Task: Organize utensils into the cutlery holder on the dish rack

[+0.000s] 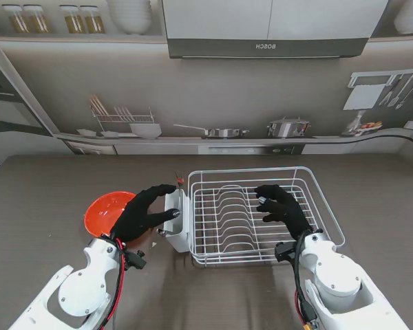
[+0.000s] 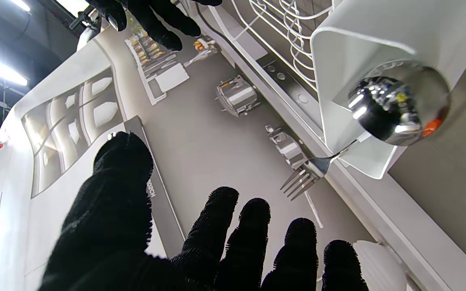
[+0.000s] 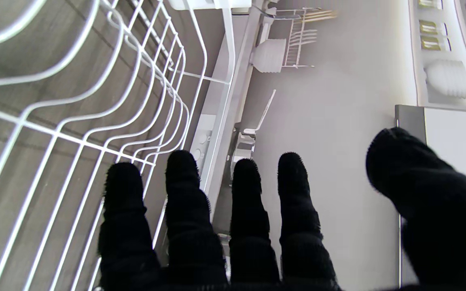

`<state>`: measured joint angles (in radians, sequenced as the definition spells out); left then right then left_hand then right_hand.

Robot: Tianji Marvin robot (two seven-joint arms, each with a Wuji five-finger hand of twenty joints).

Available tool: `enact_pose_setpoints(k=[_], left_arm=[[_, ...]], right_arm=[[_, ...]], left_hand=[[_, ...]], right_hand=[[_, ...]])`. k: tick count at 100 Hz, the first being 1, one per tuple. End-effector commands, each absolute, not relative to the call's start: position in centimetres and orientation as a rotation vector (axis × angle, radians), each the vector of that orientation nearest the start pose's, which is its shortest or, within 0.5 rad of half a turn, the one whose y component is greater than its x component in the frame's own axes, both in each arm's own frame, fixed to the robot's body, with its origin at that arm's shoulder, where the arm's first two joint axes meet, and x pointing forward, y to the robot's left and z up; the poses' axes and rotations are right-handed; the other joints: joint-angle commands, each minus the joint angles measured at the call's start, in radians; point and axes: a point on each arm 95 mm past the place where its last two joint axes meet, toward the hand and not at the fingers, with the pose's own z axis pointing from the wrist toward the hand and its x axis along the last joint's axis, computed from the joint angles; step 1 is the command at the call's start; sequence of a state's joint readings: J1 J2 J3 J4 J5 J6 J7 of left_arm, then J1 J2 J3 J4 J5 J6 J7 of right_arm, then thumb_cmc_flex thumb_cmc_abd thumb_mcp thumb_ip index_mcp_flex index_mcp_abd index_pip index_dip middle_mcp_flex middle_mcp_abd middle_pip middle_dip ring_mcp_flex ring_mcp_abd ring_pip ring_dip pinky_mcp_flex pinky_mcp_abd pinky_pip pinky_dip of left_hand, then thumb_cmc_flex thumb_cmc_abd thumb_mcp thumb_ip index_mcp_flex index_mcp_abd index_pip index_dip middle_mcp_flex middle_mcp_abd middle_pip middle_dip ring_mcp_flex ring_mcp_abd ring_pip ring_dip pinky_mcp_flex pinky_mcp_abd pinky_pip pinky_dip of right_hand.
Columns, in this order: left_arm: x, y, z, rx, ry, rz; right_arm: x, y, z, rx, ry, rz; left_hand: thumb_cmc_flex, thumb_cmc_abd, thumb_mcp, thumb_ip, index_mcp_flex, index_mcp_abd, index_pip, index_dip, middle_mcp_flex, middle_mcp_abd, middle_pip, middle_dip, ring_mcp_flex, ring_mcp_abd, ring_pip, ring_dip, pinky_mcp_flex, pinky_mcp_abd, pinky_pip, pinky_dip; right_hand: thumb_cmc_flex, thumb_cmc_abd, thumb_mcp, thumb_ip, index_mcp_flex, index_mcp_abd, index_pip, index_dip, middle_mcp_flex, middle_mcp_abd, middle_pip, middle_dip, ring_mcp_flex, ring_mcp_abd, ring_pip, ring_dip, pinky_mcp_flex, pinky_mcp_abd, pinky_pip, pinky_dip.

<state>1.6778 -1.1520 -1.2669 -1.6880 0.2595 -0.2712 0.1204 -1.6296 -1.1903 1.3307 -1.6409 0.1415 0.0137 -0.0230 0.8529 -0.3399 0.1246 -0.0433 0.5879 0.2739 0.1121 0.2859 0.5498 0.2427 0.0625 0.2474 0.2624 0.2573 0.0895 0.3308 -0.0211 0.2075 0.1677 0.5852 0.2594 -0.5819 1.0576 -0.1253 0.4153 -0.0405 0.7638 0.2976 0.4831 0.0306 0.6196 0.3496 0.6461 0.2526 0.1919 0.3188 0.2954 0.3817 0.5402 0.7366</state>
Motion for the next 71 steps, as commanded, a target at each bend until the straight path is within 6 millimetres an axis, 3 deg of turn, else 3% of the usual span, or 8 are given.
enact_pose_setpoints(k=[1,4,8,11,13,16,71], left_arm=[[36.83,-2.0,-30.41,-1.696,0.932,-2.277],[36.78,-2.06,-30.44,-1.694,0.931,-2.281],[36.72,-2.11,-30.45,-1.69,0.932,-2.283],[36.67,-2.14,-30.46,-1.689,0.934,-2.285],[36.63,-2.17,-30.47,-1.689,0.935,-2.286],[36.61,-2.21,-30.49,-1.69,0.932,-2.29],[36.59,-2.54,-30.45,-1.711,0.916,-2.297]], right_arm=[[39.46,-1.13,-31.96,-2.248,-0.531,-2.107],[39.42,-1.17,-31.95,-2.248,-0.536,-2.107],[39.36,-1.21,-31.92,-2.248,-0.541,-2.106],[39.33,-1.23,-31.91,-2.248,-0.544,-2.106],[39.31,-1.24,-31.9,-2.248,-0.545,-2.107],[39.28,-1.23,-31.89,-2.247,-0.547,-2.108],[38.65,-1.27,-31.56,-2.244,-0.56,-2.114]], left_hand=[[0.036,-0.007,0.026,0.028,-0.033,0.011,-0.003,0.019,-0.033,0.0,0.001,0.006,-0.008,-0.004,-0.007,-0.009,0.005,-0.021,-0.021,-0.016],[0.022,0.057,-0.084,0.024,-0.034,0.012,-0.009,0.038,-0.031,-0.002,-0.002,0.016,-0.006,-0.009,-0.006,-0.005,0.006,-0.022,-0.017,-0.021],[0.084,0.014,-0.066,0.034,-0.031,0.012,-0.008,0.04,-0.027,-0.002,0.0,0.018,-0.003,-0.012,-0.005,-0.004,0.007,-0.022,-0.016,-0.021],[0.083,0.013,-0.061,0.036,-0.03,0.01,-0.008,0.04,-0.027,-0.001,0.001,0.018,-0.003,-0.012,-0.005,-0.004,0.007,-0.022,-0.016,-0.021],[-0.001,-0.026,0.108,0.018,-0.027,0.006,-0.007,0.04,-0.027,0.0,0.0,0.018,-0.004,-0.013,-0.006,-0.004,0.006,-0.024,-0.016,-0.022],[-0.014,-0.031,0.129,0.015,-0.024,0.003,-0.006,0.04,-0.025,-0.002,0.001,0.018,-0.004,-0.012,-0.006,-0.004,0.006,-0.024,-0.016,-0.023],[-0.036,-0.016,0.11,0.008,0.007,-0.017,0.002,0.04,-0.011,-0.002,0.003,0.018,-0.003,-0.017,-0.006,-0.004,-0.013,-0.023,-0.025,-0.026]], right_hand=[[0.014,-0.044,-0.001,0.009,-0.019,-0.04,0.004,-0.013,-0.022,-0.041,0.006,0.005,-0.019,-0.038,-0.007,-0.001,0.003,-0.019,-0.003,0.005],[0.015,-0.047,0.001,0.009,-0.021,-0.04,0.004,-0.013,-0.023,-0.043,0.006,0.005,-0.018,-0.037,-0.006,-0.001,0.003,-0.02,-0.003,0.006],[0.016,-0.05,0.003,0.009,-0.023,-0.039,0.004,-0.013,-0.024,-0.044,0.006,0.005,-0.021,-0.038,-0.006,-0.001,0.0,-0.021,-0.005,0.006],[0.015,-0.053,0.003,0.009,-0.023,-0.041,0.005,-0.013,-0.024,-0.044,0.006,0.005,-0.022,-0.038,-0.006,-0.001,0.001,-0.022,-0.004,0.006],[0.016,-0.054,0.004,0.008,-0.022,-0.042,0.006,-0.013,-0.025,-0.044,0.006,0.005,-0.021,-0.039,-0.005,-0.001,0.001,-0.022,-0.004,0.006],[0.015,-0.054,0.004,0.008,-0.022,-0.043,0.006,-0.013,-0.024,-0.045,0.007,0.005,-0.021,-0.04,-0.005,-0.001,0.002,-0.023,-0.004,0.007],[0.003,-0.051,-0.016,0.004,-0.037,-0.045,0.007,-0.014,-0.024,-0.046,0.006,0.005,-0.029,-0.038,-0.003,-0.003,-0.002,-0.022,-0.008,0.01]])
